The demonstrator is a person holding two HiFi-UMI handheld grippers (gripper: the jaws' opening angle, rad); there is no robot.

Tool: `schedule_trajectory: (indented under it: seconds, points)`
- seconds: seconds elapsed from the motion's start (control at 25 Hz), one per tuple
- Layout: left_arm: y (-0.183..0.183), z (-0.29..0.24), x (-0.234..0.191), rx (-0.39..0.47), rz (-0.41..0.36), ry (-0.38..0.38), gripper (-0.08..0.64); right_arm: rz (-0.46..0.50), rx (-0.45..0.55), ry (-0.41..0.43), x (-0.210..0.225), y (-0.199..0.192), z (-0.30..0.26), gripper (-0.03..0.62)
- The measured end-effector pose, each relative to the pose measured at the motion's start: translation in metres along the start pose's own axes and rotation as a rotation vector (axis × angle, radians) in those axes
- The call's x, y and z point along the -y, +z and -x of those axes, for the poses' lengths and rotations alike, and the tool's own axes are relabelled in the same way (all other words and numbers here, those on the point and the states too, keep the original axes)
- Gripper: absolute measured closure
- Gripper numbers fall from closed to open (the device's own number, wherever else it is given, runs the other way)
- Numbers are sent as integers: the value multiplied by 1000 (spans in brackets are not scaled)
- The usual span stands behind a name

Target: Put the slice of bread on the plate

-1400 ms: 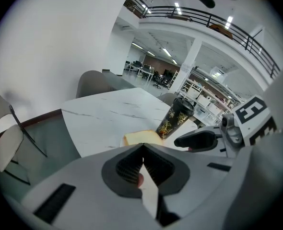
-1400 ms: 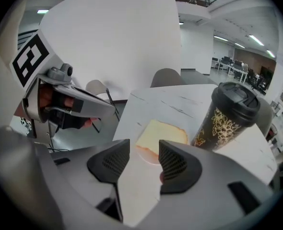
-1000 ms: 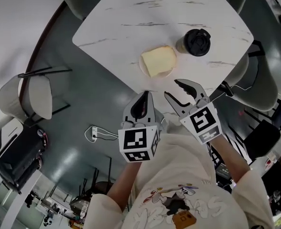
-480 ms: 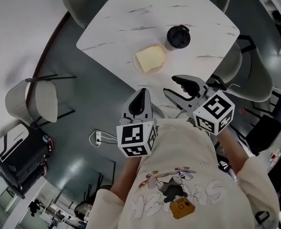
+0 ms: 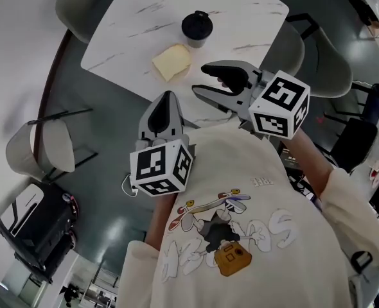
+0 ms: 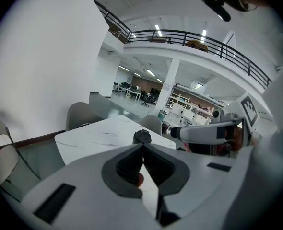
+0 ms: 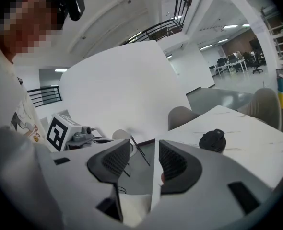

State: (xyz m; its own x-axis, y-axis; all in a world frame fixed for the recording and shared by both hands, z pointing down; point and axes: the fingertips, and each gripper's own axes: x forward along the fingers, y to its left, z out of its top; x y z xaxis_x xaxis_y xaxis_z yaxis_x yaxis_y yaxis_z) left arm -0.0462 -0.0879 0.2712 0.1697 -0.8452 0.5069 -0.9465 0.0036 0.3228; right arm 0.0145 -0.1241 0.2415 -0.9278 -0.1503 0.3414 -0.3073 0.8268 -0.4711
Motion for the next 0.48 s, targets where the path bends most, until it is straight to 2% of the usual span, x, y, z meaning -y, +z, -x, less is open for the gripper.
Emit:
schedule_trajectory:
  seconds: [0.2,0.36,0.48]
  points:
    - [2,4,6,19,3,-2,551,-94,45,62,-12,7,15,397]
    - [-2,5,10,20,7,3,551,-99,80,38,-13,7,24,398]
    - [-3,7,10,23,9,11,551,-149,156,-94,-2,-1,32,589]
